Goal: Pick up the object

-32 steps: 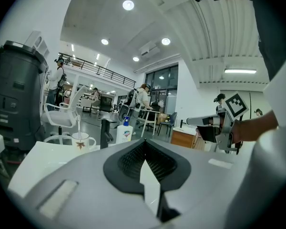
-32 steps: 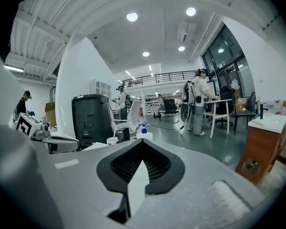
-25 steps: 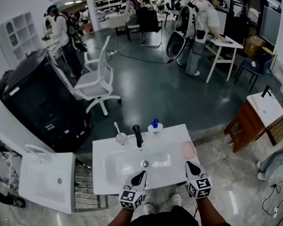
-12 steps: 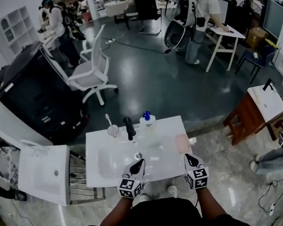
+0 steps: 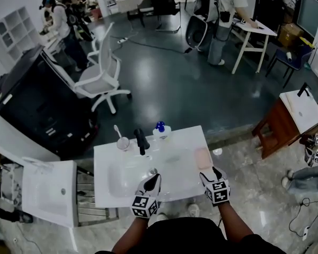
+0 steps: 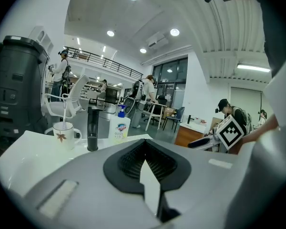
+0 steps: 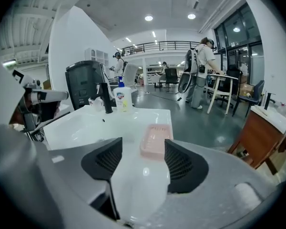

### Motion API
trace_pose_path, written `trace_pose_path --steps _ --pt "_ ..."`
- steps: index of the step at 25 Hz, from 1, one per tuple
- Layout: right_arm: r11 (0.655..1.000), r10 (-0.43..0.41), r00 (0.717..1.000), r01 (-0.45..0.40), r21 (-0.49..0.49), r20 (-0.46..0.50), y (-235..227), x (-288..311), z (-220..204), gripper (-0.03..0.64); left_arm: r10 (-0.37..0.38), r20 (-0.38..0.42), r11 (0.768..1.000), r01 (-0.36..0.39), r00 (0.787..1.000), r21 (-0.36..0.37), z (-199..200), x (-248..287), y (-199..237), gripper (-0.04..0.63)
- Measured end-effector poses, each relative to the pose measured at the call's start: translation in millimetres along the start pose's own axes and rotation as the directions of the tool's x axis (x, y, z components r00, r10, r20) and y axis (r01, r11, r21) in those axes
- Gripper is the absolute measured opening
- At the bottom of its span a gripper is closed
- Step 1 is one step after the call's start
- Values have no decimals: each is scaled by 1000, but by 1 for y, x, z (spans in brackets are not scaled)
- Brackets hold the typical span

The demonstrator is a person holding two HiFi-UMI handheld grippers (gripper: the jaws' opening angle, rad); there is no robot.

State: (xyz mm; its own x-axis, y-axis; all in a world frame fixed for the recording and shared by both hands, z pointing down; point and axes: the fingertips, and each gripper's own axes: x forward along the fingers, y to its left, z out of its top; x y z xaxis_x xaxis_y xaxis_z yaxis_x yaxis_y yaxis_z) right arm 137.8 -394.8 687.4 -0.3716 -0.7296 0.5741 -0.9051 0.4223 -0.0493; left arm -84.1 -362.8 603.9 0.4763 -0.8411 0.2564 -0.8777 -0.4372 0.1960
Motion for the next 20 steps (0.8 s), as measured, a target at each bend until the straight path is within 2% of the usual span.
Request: trace_pose_path --steps 2,8,16,20 --pt "1000 -10 1000 10 2 -19 -3 9 -3 317 9 -2 1000 -9 1000 -3 -1 0 1 17" --pt "999 -47 998 46 -19 -49 -14 40 -5 404 44 -16 999 -44 999 -19 -5 0 9 17" --pt "998 -59 987 59 -9 -149 -25 77 -18 460 84 -26 996 -85 996 -20 -3 3 19 17" --pt "998 -59 982 59 -10 -180 -32 90 -23 468 110 -23 994 -110 994 -16 -3 3 27 17"
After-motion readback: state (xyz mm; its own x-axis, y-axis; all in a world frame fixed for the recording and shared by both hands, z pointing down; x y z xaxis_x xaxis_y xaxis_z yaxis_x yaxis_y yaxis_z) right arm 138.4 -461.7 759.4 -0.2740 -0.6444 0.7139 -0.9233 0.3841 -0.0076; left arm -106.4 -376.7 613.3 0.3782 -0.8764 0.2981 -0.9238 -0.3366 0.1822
